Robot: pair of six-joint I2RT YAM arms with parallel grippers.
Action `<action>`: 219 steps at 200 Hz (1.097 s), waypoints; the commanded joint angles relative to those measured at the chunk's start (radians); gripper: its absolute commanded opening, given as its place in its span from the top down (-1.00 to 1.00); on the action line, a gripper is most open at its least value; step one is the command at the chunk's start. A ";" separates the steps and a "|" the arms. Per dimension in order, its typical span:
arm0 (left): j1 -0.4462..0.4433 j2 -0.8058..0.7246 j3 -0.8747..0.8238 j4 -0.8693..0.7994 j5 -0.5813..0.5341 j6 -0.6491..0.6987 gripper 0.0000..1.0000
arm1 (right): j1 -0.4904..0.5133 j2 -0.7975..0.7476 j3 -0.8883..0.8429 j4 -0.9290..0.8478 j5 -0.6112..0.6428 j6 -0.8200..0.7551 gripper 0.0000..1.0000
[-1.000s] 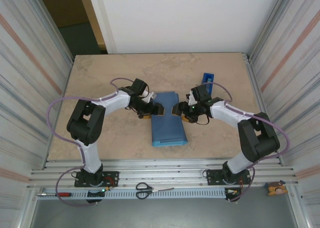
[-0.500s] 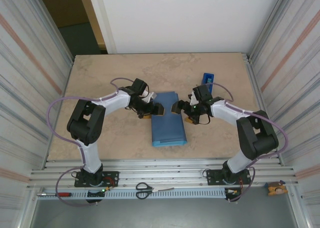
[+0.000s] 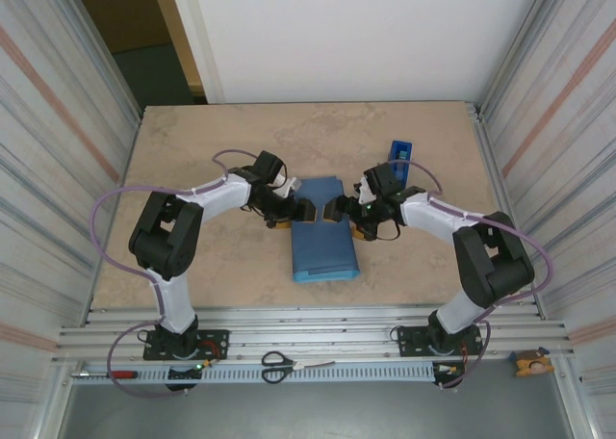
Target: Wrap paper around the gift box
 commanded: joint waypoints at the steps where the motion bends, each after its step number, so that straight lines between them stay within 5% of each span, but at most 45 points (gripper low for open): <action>1: -0.017 0.062 -0.021 -0.056 -0.072 0.016 -0.70 | 0.009 -0.032 0.032 -0.028 0.003 0.000 -0.86; 69: -0.017 0.060 -0.019 -0.051 -0.070 0.014 -0.70 | 0.027 -0.035 0.047 -0.064 0.059 -0.008 -0.77; 100: -0.017 0.065 -0.020 -0.052 -0.075 0.017 -0.70 | 0.003 -0.069 0.049 -0.103 0.138 -0.029 -0.96; 161: -0.017 0.086 -0.019 -0.063 -0.098 0.036 -0.70 | -0.157 -0.115 0.060 -0.121 0.130 -0.100 -0.98; 219: -0.017 0.101 -0.016 -0.069 -0.098 0.051 -0.70 | -0.352 -0.142 0.155 -0.211 0.144 -0.204 -0.67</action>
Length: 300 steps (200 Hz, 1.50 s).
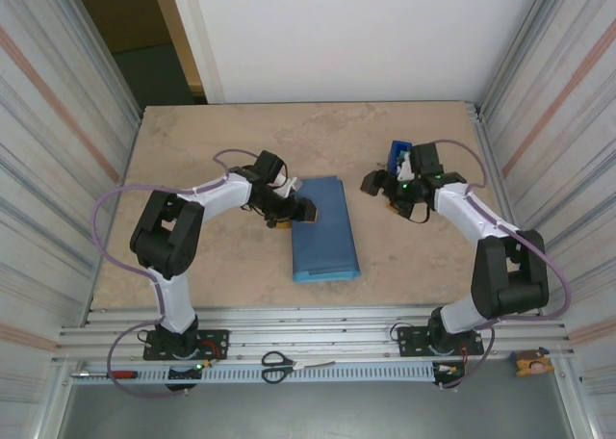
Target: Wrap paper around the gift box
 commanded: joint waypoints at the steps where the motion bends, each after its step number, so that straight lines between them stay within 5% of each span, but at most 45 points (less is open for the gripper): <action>1: -0.017 0.089 -0.029 -0.056 -0.103 0.037 -0.70 | -0.064 -0.036 0.064 -0.071 0.027 -0.083 -0.66; 48: -0.017 0.093 -0.023 -0.061 -0.101 0.040 -0.70 | -0.235 0.064 0.145 -0.059 -0.036 -0.100 -0.01; 93: -0.017 0.097 -0.022 -0.061 -0.097 0.043 -0.70 | -0.281 0.252 0.261 -0.024 -0.145 -0.109 0.24; 189: -0.017 0.101 -0.028 -0.044 -0.090 0.027 -0.70 | -0.292 0.456 0.387 -0.041 -0.189 -0.126 0.32; 300: -0.017 0.099 -0.033 -0.043 -0.083 0.025 -0.70 | -0.297 0.518 0.405 -0.043 -0.254 -0.134 0.52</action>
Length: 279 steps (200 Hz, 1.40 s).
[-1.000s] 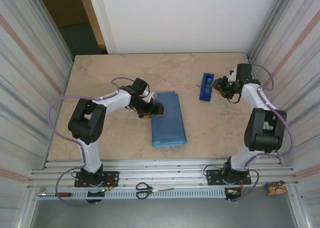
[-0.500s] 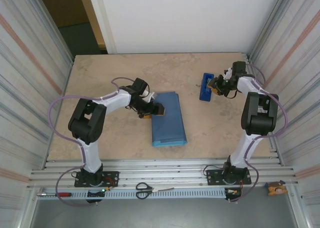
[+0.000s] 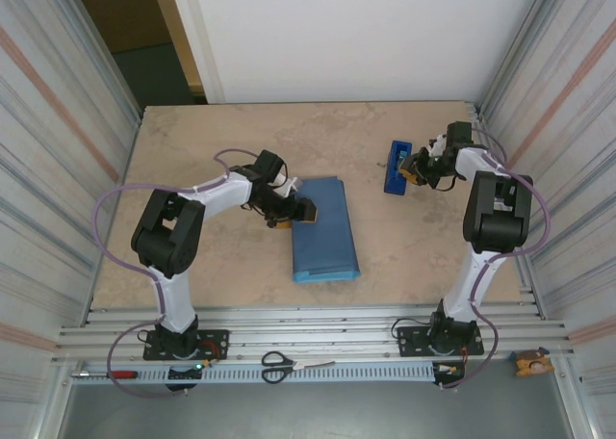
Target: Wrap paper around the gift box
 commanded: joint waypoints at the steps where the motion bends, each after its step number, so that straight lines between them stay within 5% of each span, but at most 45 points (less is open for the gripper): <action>1: -0.020 0.088 -0.044 -0.031 -0.097 0.018 -0.70 | -0.003 0.020 0.031 -0.012 -0.037 -0.020 0.52; 85: -0.020 0.098 -0.044 -0.029 -0.089 0.019 -0.70 | -0.009 0.017 0.022 -0.002 -0.059 -0.010 0.64; 150: -0.020 0.100 -0.048 -0.027 -0.091 0.019 -0.70 | -0.015 0.005 0.033 0.005 -0.092 0.011 0.97; 233: -0.020 0.110 -0.061 -0.016 -0.099 0.014 -0.70 | -0.019 -0.066 0.063 0.004 -0.180 0.076 1.00; 279: -0.020 0.107 -0.065 -0.014 -0.100 0.013 -0.70 | -0.014 -0.137 -0.061 0.043 -0.202 0.122 1.00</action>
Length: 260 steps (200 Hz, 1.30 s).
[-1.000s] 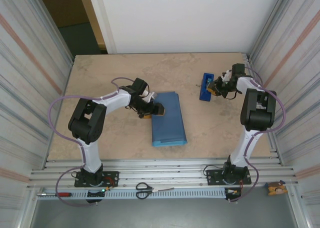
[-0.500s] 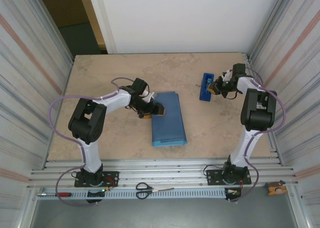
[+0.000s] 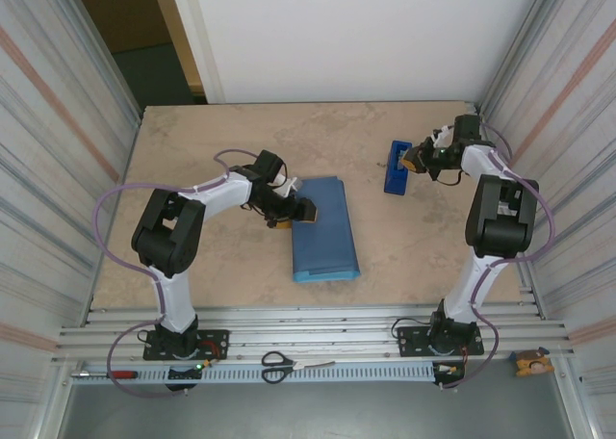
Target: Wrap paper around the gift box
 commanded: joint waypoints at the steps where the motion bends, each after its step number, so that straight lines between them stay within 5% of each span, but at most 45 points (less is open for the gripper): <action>1: -0.023 0.103 -0.063 -0.017 -0.111 0.013 -0.70 | 0.004 -0.084 -0.075 0.009 -0.063 0.044 1.00; 88: -0.023 0.105 -0.063 -0.016 -0.107 0.012 -0.70 | 0.017 -0.197 -0.343 0.115 -0.057 0.088 1.00; 260: -0.023 0.108 -0.060 -0.021 -0.111 0.011 -0.69 | 0.033 -0.074 -0.398 0.104 0.147 -0.026 1.00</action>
